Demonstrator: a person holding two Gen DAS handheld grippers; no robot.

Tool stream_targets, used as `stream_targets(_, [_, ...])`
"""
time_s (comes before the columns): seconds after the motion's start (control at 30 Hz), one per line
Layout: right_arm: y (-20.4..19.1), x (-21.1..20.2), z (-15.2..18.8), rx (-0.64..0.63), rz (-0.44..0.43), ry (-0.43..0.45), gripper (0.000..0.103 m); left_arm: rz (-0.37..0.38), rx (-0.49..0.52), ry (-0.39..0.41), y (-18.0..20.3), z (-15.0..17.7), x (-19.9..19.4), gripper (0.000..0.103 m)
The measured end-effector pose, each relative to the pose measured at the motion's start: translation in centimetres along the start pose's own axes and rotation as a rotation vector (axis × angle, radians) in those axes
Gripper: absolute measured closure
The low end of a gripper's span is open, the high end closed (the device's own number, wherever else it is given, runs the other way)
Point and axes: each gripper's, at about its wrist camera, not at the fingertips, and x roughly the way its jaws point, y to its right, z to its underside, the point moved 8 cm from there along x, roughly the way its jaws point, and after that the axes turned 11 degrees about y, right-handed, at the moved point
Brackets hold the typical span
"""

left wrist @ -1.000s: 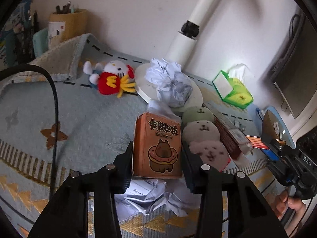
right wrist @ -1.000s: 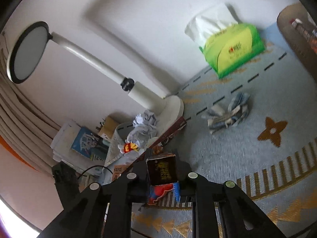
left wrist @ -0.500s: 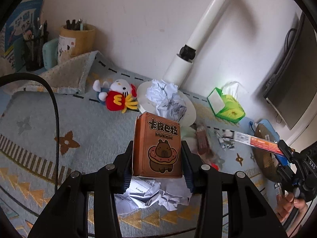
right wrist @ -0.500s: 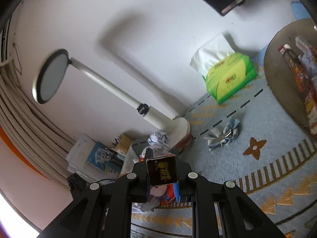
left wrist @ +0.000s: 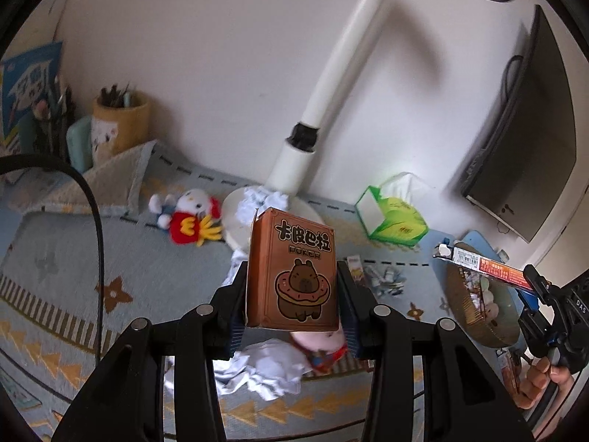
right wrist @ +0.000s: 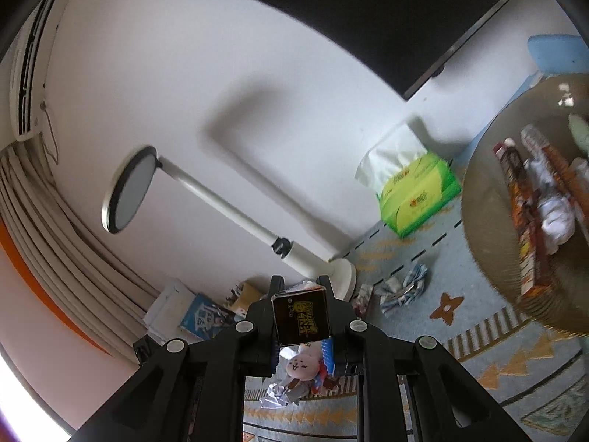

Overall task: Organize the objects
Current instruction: 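Carry both boxes over the amber glass bowl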

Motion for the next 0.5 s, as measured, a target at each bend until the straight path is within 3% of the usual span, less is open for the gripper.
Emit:
stream_targets(0.2, [1.1, -2.9, -2.2, -0.002, 0.015, 0.054, 0.086, 0.05, 0.03, -0.001, 3.7, -0.3, 0.7, 0.063])
stream_targets(0.5, [5.5, -7.9, -6.3, 0.009, 0.105, 0.136, 0.086, 0.151, 0.094, -0.036, 11.7, 1.2, 3.4, 0.063])
